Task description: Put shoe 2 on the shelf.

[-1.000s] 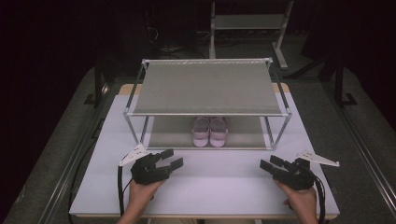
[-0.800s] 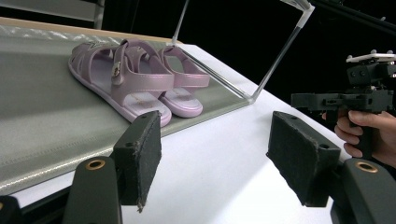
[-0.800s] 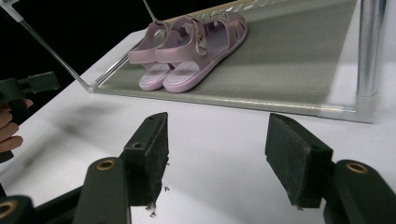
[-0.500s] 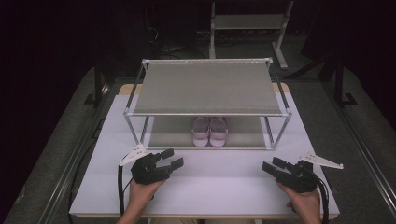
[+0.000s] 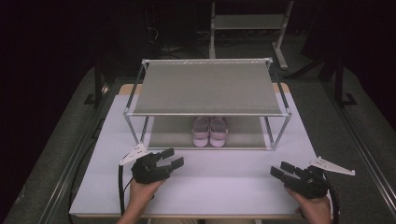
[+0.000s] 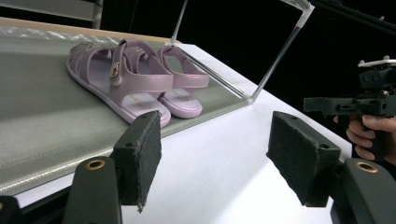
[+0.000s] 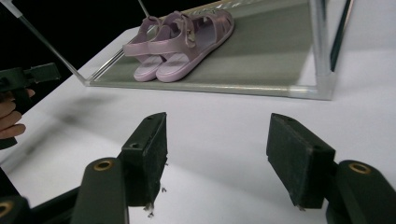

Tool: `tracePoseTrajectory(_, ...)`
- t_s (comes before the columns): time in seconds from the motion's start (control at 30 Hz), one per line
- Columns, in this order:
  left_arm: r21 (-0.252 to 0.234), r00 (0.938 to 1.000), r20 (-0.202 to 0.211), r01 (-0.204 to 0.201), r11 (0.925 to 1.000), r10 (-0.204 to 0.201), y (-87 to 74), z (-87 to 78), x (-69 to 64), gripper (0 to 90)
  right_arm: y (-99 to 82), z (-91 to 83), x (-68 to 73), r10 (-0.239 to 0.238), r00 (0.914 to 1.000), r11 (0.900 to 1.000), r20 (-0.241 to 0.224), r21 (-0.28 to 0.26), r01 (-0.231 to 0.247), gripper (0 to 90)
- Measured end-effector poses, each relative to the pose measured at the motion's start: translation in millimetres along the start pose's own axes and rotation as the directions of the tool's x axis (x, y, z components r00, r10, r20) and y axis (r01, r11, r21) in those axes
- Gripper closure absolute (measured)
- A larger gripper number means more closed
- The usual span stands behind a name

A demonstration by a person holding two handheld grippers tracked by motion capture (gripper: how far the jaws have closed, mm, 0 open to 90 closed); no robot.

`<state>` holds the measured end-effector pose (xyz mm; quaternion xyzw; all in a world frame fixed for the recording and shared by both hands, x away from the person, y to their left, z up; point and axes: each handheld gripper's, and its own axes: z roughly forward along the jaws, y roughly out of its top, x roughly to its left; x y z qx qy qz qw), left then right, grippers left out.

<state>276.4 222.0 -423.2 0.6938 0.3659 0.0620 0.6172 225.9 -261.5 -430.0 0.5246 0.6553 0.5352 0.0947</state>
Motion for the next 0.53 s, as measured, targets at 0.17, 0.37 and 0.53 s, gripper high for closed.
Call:
tracePoseTrajectory(0.17, -0.001, 1.0, 0.001, -0.001, 1.0, 0.001, 0.4, 0.0, 0.5, 34.5, -2.9, -7.8, -3.8, 0.014, 0.9998, 0.9999, 0.012, -0.007, -0.014, 37.3)
tracePoseTrajectory(0.37, -0.003, 1.0, 0.0, 0.0, 1.0, 0.0, 0.8, -0.5, 1.1, 34.5, -4.6, -13.2, -5.8, 0.001, 0.9998, 1.0, 0.017, -0.006, 0.0, 36.9)
tracePoseTrajectory(0.53, 0.001, 1.0, -0.002, -0.001, 1.0, 0.001, 1.0, 0.5, 2.4, 34.3, -2.8, -16.2, -4.5, -0.013, 0.9998, 0.9998, 0.014, -0.014, 0.014, 35.6)
